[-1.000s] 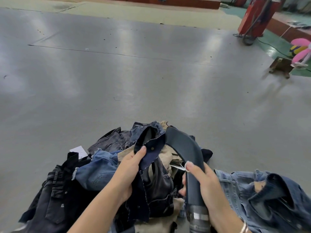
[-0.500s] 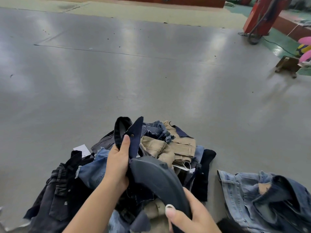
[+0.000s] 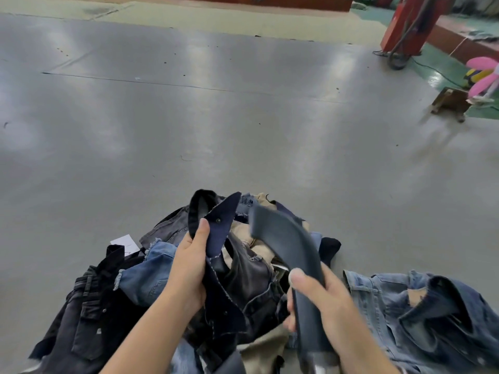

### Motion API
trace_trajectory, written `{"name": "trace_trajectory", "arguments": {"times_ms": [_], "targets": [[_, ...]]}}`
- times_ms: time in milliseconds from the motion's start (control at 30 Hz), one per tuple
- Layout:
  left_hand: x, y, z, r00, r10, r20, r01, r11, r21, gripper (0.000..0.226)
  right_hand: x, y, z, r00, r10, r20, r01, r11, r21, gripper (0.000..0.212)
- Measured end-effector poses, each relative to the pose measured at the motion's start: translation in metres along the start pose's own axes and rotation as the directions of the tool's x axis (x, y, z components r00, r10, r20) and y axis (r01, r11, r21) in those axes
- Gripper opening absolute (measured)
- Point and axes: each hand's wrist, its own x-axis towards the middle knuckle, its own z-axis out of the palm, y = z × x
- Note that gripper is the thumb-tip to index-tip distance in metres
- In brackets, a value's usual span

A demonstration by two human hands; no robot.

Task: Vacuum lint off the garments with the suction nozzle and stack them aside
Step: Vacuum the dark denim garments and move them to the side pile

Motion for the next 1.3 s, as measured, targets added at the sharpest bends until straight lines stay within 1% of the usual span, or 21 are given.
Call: {"name": "trace_trajectory", "arguments": {"times_ms": [67,133,167,200,267,300,367,433,467,533,600,633,700,733,767,833,867,933,1067,1200,1300], "targets": [[0.004,0.001,-0.002,1.0,-0.002,-0.017,0.001,1.0,-0.024,0.035,-0.013,0.013,0.01,0.995,-0.002,0.096,0.011,0.995,-0.096,0.035],[0.005,0.001,-0.003,1.0,-0.011,-0.012,0.011,1.0,-0.02,0.035,-0.019,0.021,0.022,0.993,0.014,0.121,0.009,0.982,-0.187,0.037],[0.004,0.0,-0.002,1.0,-0.02,0.005,0.02,1.0,-0.012,0.034,-0.018,0.021,0.025,0.993,0.018,0.117,0.005,0.981,-0.193,0.036],[0.003,-0.002,-0.002,0.999,-0.029,0.034,0.029,1.0,-0.002,0.034,-0.016,0.019,0.026,0.995,0.031,0.098,-0.014,0.986,-0.167,0.033],[0.0,-0.004,0.002,0.993,-0.043,0.106,0.04,0.999,0.027,0.032,-0.006,0.012,0.022,0.999,0.034,0.043,-0.032,0.998,-0.046,0.024],[-0.002,-0.006,0.003,0.989,-0.043,0.142,0.037,0.998,0.049,0.031,0.0,0.009,0.018,0.999,0.033,-0.001,-0.033,0.999,-0.006,0.025],[-0.007,-0.007,0.006,0.977,-0.033,0.209,0.014,0.996,0.091,0.028,0.014,0.004,0.01,0.994,0.043,-0.098,-0.04,0.999,0.027,0.024],[-0.008,-0.007,0.007,0.965,-0.012,0.262,-0.014,0.995,0.096,0.025,0.027,-0.002,0.003,0.983,0.021,-0.183,-0.014,0.999,0.037,0.017],[-0.008,-0.006,0.008,0.963,-0.003,0.271,-0.022,0.995,0.092,0.023,0.031,-0.004,0.0,0.976,0.011,-0.217,-0.001,0.999,0.046,0.014],[-0.005,-0.004,0.006,0.973,0.019,0.229,-0.037,0.997,0.075,0.02,0.033,-0.009,-0.007,0.97,-0.003,-0.244,0.021,0.997,0.069,0.015],[0.003,-0.002,0.001,0.989,0.044,0.141,-0.052,0.997,0.053,0.021,0.024,-0.009,-0.011,0.976,-0.009,-0.216,0.025,0.997,0.071,0.019],[0.006,-0.001,0.0,0.993,0.047,0.106,-0.051,0.998,0.037,0.023,0.016,-0.007,-0.01,0.986,-0.015,-0.168,0.028,0.997,0.071,0.021],[0.011,-0.001,-0.002,0.999,0.024,0.047,-0.025,1.0,0.012,0.028,0.0,0.002,-0.003,1.0,-0.025,-0.01,0.025,0.998,0.054,0.026],[0.012,-0.001,-0.003,1.0,0.005,0.023,-0.005,1.0,-0.004,0.032,-0.006,0.007,0.002,0.998,-0.019,0.062,0.018,1.0,0.01,0.031],[0.013,-0.002,-0.002,1.0,-0.017,0.005,0.017,1.0,-0.024,0.035,-0.01,0.013,0.008,0.995,-0.005,0.103,0.011,0.998,-0.058,0.037],[0.014,-0.003,-0.003,0.999,-0.04,-0.013,0.039,0.999,-0.027,0.034,-0.011,0.023,0.016,0.992,0.009,0.124,0.016,0.98,-0.2,0.048],[0.014,-0.004,-0.002,0.999,-0.036,-0.003,0.036,0.999,-0.005,0.033,-0.009,0.024,0.019,0.993,0.012,0.119,0.016,0.973,-0.231,0.047],[0.011,-0.004,-0.001,0.998,-0.03,0.058,0.029,0.999,0.032,0.033,-0.007,0.023,0.023,0.996,0.017,0.092,0.005,0.973,-0.23,0.039],[0.002,-0.008,0.004,0.985,-0.062,0.163,0.045,0.994,0.103,0.032,0.001,0.013,0.018,1.0,0.009,0.013,-0.009,0.998,-0.06,0.025],[-0.003,-0.01,0.009,0.969,-0.023,0.246,-0.011,0.99,0.138,0.027,0.016,0.003,0.007,0.997,0.025,-0.067,-0.023,0.999,0.023,0.023],[-0.005,-0.009,0.006,0.954,-0.03,0.298,-0.006,0.993,0.119,0.029,0.026,0.001,-0.002,0.985,0.026,-0.169,-0.019,0.999,0.043,0.018]]}}
